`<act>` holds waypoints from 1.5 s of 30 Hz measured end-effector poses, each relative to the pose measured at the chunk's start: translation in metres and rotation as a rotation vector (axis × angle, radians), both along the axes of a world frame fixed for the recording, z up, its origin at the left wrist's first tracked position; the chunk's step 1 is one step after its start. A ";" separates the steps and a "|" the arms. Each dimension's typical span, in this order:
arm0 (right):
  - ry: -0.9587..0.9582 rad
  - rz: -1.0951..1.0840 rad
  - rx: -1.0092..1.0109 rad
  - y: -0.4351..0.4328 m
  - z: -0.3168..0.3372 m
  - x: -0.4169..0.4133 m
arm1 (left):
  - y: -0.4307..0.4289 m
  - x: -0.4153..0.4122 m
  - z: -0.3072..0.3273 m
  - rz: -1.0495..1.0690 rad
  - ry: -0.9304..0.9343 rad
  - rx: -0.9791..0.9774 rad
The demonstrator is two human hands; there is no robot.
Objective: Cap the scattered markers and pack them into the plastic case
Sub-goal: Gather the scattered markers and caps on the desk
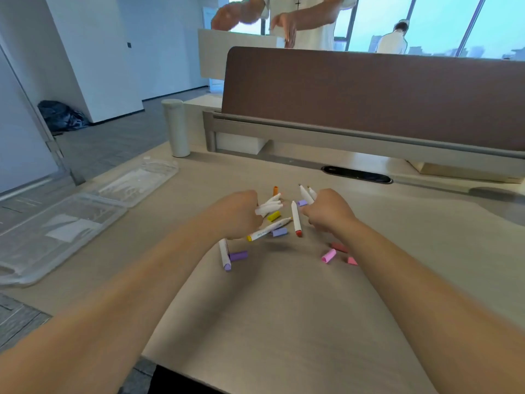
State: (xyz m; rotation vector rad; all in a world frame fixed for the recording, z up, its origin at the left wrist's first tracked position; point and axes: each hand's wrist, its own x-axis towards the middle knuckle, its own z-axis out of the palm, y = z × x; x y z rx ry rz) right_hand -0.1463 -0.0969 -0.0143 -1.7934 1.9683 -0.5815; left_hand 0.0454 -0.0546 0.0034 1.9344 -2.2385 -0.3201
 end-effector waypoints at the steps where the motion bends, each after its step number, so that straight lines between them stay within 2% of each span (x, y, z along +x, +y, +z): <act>1: 0.023 0.011 0.008 -0.001 -0.002 0.004 | -0.002 0.000 0.001 0.019 0.028 -0.002; 13: 0.219 -0.017 0.137 -0.003 -0.003 0.009 | -0.020 -0.012 -0.004 0.095 -0.084 0.029; 20: 0.100 -0.009 0.143 0.006 0.006 -0.005 | -0.016 -0.027 -0.004 0.032 -0.159 0.116; 30: 0.006 0.005 0.088 0.014 0.011 -0.017 | -0.011 -0.037 -0.010 0.025 -0.213 0.100; 37: -0.053 0.040 0.082 0.027 0.019 -0.005 | 0.002 -0.016 0.011 0.188 0.013 0.014; 41: -0.059 0.123 0.056 0.037 0.021 0.019 | 0.019 0.006 0.019 0.341 0.135 0.044; 45: -0.086 0.154 0.112 0.046 0.022 0.041 | 0.039 0.027 0.021 0.421 0.194 0.075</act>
